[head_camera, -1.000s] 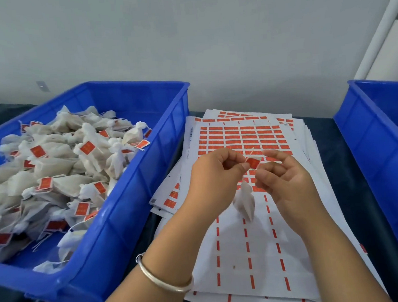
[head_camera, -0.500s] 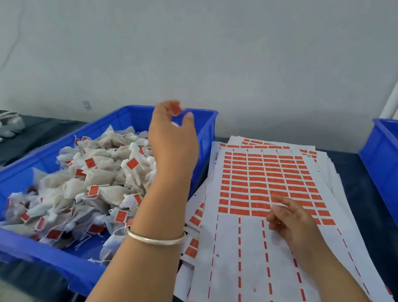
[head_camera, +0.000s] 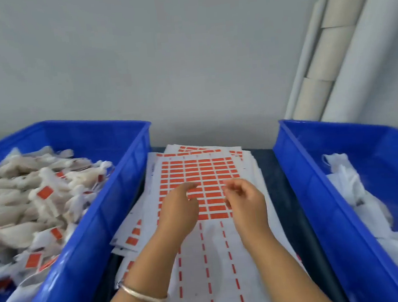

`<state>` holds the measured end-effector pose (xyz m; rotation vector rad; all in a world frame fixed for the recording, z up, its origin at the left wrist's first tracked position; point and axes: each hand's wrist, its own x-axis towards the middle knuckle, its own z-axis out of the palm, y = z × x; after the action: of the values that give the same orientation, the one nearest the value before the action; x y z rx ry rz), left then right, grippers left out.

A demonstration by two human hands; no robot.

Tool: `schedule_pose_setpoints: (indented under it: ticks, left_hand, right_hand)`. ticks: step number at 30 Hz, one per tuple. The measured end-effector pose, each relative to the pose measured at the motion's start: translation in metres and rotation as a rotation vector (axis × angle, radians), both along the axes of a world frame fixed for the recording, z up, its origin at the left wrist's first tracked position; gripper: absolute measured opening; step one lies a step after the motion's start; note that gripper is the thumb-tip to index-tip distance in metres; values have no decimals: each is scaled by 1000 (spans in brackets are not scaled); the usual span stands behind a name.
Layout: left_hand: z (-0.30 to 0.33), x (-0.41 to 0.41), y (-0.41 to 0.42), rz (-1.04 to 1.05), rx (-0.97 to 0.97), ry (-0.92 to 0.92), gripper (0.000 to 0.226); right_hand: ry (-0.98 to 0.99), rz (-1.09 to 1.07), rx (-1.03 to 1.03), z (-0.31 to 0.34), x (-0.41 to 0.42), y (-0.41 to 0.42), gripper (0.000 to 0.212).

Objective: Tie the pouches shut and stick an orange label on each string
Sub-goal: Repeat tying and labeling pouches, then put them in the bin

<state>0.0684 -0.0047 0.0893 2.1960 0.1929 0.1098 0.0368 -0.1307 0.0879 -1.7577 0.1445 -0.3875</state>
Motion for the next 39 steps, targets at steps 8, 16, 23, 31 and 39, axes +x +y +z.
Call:
schedule_pose_setpoints:
  ticks: [8, 16, 23, 31, 39]
  left_hand:
    - [-73, -22, -36, -93, 221, -91, 25]
    - [-79, -16, -34, -160, 404, -113, 32]
    - [-79, -12, -31, -194, 436, -61, 30]
    - [-78, -14, -29, -220, 415, -52, 29]
    - [-74, -17, -29, -194, 380, -69, 26]
  right_hand:
    - [-120, -95, -268, 122, 15, -84, 32]
    - [392, -392, -630, 70, 13, -243, 25]
    - [581, -483, -458, 26, 12, -272, 36]
    - [576, -535, -447, 27, 19, -264, 13]
    - [103, -572, 16, 63, 9, -250, 15]
